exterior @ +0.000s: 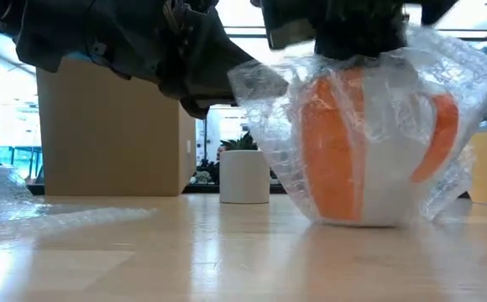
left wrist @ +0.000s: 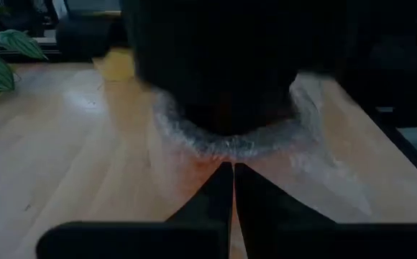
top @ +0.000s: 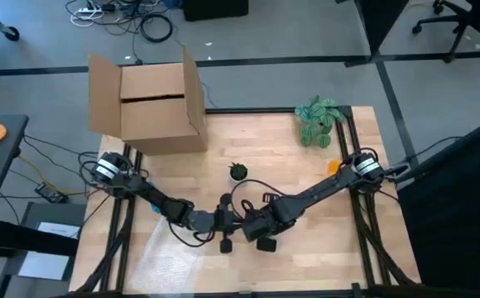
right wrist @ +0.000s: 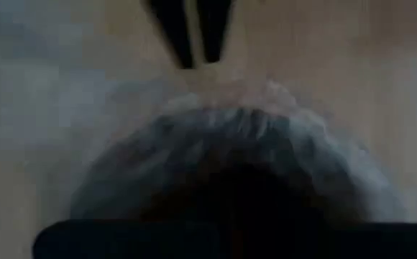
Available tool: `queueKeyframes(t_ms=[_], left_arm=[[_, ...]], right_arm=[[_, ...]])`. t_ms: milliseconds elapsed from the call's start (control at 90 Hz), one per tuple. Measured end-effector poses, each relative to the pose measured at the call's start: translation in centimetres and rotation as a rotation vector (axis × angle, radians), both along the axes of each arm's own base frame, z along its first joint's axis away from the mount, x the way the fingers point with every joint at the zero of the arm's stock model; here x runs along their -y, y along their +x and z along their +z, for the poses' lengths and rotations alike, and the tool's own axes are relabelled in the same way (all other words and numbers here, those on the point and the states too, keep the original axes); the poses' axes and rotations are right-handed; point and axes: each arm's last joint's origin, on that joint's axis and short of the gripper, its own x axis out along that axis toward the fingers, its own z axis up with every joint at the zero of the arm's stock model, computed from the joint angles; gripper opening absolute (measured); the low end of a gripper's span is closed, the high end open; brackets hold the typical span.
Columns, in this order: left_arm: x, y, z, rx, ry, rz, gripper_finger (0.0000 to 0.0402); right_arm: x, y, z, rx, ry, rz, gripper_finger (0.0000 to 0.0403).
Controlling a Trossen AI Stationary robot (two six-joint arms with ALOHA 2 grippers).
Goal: Wrap mug
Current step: Wrap the orange mug with the transparent bubble wrap, then put the wrapped orange mug into the brown box
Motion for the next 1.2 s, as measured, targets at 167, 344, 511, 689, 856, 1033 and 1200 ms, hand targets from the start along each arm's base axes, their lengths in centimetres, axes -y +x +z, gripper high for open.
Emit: queueKeyframes(t_ms=[167, 344, 511, 689, 856, 1033, 1200], left_arm=[[0.0, 0.0, 0.0, 0.001, 0.0, 0.003, 0.0], [0.0, 0.0, 0.0, -0.002, 0.001, 0.002, 0.0], [0.0, 0.0, -0.1, -0.014, 0.006, 0.002, 0.0], [0.0, -0.1, -0.2, -0.026, 0.012, 0.002, 0.0], [0.0, -0.1, -0.3, -0.028, 0.013, 0.002, 0.0], [-0.1, -0.1, -0.4, -0.038, 0.018, 0.001, 0.0], [0.0, -0.1, -0.4, -0.038, 0.021, -0.001, 0.0]], right_arm=[[-0.5, -0.5, 3.6, -0.004, -0.084, 0.012, 0.0], [-2.1, -0.4, 6.2, 0.082, -0.01, 0.041, 0.0009], [-3.8, -0.7, 6.5, 0.108, 0.067, 0.073, 0.0059], [-4.1, -0.9, 6.1, 0.126, 0.059, -0.02, 0.0144], [-3.6, -1.1, 4.2, 0.093, 0.03, -0.115, 0.0231], [-2.5, -0.7, 0.8, 0.077, 0.057, -0.174, 0.0294], [-1.1, -0.4, -2.1, 0.068, 0.072, -0.206, 0.0308]])
